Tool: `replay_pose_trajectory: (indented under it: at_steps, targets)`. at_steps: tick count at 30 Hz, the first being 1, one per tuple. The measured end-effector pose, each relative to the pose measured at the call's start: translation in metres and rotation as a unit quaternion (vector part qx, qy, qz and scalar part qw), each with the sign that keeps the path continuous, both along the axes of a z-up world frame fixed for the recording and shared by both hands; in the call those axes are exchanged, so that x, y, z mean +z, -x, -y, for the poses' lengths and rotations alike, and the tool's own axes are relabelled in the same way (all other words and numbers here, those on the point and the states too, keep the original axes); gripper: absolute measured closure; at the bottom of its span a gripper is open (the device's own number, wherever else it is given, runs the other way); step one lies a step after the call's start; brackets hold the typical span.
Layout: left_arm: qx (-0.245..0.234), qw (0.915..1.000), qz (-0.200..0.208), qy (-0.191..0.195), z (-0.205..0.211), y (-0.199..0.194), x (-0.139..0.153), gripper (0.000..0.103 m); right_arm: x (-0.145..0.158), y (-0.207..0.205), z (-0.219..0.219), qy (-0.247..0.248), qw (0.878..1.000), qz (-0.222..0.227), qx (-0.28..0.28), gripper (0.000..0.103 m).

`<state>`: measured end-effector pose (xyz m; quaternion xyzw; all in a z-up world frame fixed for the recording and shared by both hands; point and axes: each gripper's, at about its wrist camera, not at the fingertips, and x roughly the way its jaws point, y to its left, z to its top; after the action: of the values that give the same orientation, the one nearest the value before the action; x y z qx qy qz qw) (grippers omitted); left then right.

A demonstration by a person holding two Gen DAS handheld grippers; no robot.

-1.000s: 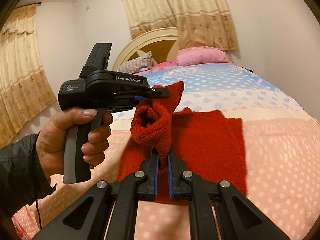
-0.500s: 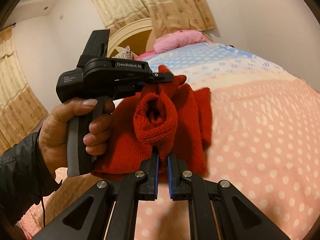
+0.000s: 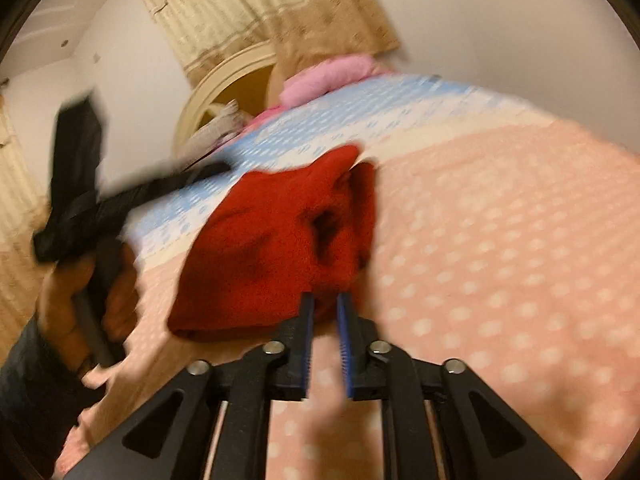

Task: Fold small clothes
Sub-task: 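Lift the side edge with both grippers and fold it across the sweater, then open the left gripper while the right gripper presses the folded sweater down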

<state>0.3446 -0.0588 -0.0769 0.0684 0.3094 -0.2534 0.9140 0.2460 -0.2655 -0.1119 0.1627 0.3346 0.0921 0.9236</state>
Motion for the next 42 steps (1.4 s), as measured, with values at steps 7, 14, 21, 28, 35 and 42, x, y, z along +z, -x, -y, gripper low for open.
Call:
replay_pose_trajectory:
  at_steps: [7, 14, 21, 28, 35, 42]
  targets:
    - [0.056, 0.9967, -0.052, 0.028, -0.028, -0.004, -0.037, 0.038, 0.039, -0.058, -0.020, 0.033, 0.998, 0.021, 0.039, 0.053]
    - [0.053, 0.9961, -0.055, 0.044, -0.027, 0.008, -0.045, 0.022, -0.022, -0.105, -0.014, 0.054, 0.994, -0.091, 0.009, 0.087]
    - [0.068, 0.9933, -0.087, 0.032, -0.025, 0.000, -0.059, 0.008, -0.018, -0.106, -0.017, 0.088, 0.992, -0.090, 0.018, 0.087]
    - [0.079, 0.9900, -0.108, 0.045, -0.030, -0.003, -0.069, 0.000, -0.018, -0.105, -0.022, 0.129, 0.987, -0.090, 0.037, 0.087]
    - [0.079, 0.9899, -0.109, 0.044, -0.029, -0.002, -0.070, 0.000, 0.030, -0.107, -0.061, 0.118, 0.990, -0.012, 0.078, 0.081]
    - [0.078, 0.9891, -0.116, 0.048, -0.030, -0.004, -0.072, 0.000, -0.013, -0.143, -0.084, 0.110, 0.983, -0.094, 0.115, 0.081]
